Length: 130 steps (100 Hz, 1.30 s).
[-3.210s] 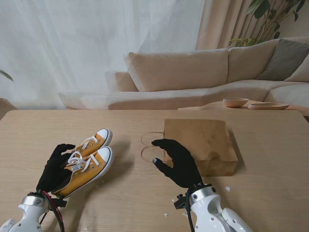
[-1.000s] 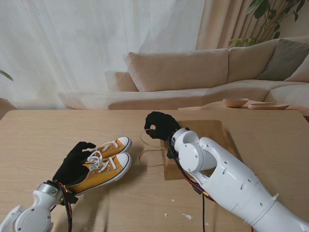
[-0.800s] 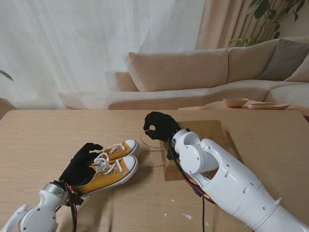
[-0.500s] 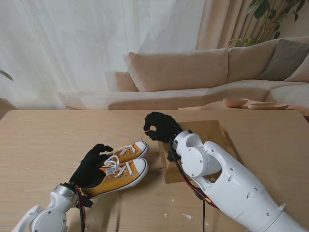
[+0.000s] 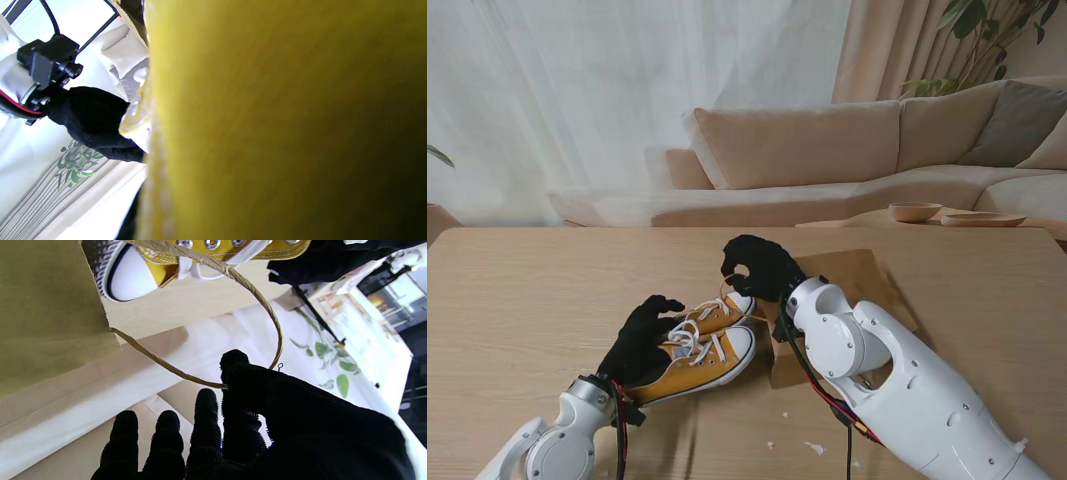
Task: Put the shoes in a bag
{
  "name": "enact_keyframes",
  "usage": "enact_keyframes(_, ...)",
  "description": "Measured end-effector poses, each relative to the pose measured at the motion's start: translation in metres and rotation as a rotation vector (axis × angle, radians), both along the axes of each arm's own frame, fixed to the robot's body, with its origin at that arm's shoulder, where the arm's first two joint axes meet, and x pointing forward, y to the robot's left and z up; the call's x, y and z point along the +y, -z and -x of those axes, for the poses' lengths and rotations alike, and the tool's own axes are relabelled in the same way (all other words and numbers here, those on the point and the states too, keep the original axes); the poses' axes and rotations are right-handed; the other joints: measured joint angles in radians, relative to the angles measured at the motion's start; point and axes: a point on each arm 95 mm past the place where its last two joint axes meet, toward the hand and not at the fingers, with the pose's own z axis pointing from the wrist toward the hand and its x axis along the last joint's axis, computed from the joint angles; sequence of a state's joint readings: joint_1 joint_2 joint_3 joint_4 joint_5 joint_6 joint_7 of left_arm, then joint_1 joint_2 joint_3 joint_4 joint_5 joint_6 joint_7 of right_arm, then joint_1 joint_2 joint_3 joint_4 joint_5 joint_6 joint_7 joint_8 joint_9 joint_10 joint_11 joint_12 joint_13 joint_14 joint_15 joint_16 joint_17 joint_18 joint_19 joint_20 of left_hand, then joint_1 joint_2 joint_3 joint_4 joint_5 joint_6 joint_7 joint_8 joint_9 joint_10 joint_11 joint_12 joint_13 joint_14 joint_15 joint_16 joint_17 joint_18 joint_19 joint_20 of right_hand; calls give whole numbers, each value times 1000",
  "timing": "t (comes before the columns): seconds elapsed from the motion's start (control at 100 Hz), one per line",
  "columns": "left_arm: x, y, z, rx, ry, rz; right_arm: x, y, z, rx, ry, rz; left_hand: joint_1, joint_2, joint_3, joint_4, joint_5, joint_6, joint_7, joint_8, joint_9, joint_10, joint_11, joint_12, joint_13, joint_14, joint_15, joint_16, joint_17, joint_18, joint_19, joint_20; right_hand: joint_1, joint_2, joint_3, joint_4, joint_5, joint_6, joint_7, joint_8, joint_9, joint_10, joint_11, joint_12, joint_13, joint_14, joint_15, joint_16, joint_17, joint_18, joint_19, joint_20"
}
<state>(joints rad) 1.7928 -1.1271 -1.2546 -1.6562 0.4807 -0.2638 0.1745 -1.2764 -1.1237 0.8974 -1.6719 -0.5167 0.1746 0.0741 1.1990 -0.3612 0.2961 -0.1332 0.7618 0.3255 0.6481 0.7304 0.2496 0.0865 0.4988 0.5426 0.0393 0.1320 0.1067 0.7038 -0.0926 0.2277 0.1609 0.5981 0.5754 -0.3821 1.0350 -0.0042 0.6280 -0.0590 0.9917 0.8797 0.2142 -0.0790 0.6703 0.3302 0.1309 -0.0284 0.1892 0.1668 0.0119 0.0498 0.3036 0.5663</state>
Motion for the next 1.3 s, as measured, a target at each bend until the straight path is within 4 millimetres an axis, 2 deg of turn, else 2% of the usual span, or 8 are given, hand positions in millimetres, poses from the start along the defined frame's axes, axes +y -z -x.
enact_keyframes(0.24, -14, 4, -3, 15, -3, 3, 3, -2, 8, 4, -31, -21, 0, 0, 0, 0, 0, 0, 0, 0, 0, 0, 0, 1, 0, 0, 0, 0, 0, 0, 0, 0, 0, -1, 1, 0, 0, 1, 0, 0, 12, 2, 2, 0, 0, 0, 1, 0, 0, 0, 0, 0)
enact_keyframes(0.58, -44, 9, -7, 30, -5, 21, 13, -5, 19, -1, -76, -73, 0, 0, 0, 0, 0, 1, 1, 0, 0, 0, 0, 12, 0, 0, 0, 13, 0, 0, 0, 0, 0, -1, 2, 0, 0, 2, 0, 2, 21, 3, 2, 0, 0, 0, 2, 0, 1, 0, 0, 0)
enact_keyframes(0.77, -56, 12, -9, 34, -16, 17, 18, -8, 28, -11, -98, -110, 0, 0, 0, 0, 0, 1, 3, 0, 0, 0, 21, 34, -7, 1, 14, 100, 0, 0, 0, 14, 0, -1, 2, 0, 0, 3, 0, 2, 29, 16, 2, 0, 0, 0, 13, 9, 1, 0, 0, 0)
enact_keyframes(0.84, -60, 15, -10, 41, -19, 10, 20, -9, 31, -19, -102, -118, 0, 0, 0, 0, 0, 1, 3, 0, 0, 0, 48, 93, -7, 3, 27, 177, -1, 0, 0, 50, 0, -1, 2, 0, 0, 3, 0, 2, 30, 16, 2, 0, 0, 0, 15, 9, 2, 0, 0, 0)
enact_keyframes(0.94, -65, 18, -10, 52, -20, -3, 21, -11, 33, -27, -106, -121, 0, 0, 0, 0, 0, 2, 3, 0, 18, 15, 52, 301, -7, 17, 110, 294, -5, 0, 27, 135, 0, -1, 2, 0, 0, 3, 0, 2, 30, 17, 2, 0, 0, 0, 20, 9, 2, 0, 0, 0)
enact_keyframes(1.1, -71, 23, -9, 59, -18, -32, 22, -15, 34, -33, -107, -125, 0, 0, 2, 0, 0, 3, 3, 0, 96, 50, 54, 595, -7, 48, 289, 486, -27, 0, 97, 323, 0, -1, 2, 0, 0, 3, 0, 2, 31, 17, 2, 0, 0, 0, 21, 11, 3, 0, 0, 0)
enact_keyframes(1.21, -75, 25, -9, 69, -15, -41, 23, -16, 34, -34, -108, -129, 0, 0, 4, 0, 0, 5, 3, 0, 135, 64, 79, 692, -7, 61, 388, 582, -35, 0, 125, 430, 0, -1, 2, 0, 0, 4, 0, 2, 31, 17, 2, 0, 0, 0, 21, 11, 3, 0, 0, 0)
enact_keyframes(1.3, -80, 26, -10, 79, -10, -45, 24, -17, 34, -36, -112, -136, 0, 0, 5, 0, 0, 8, 4, 0, 134, 76, 103, 716, -7, 66, 451, 624, -39, 0, 137, 504, 0, -1, 3, 0, 0, 8, 0, 2, 31, 17, 2, 0, 0, 0, 28, 11, 3, 0, 0, 0)
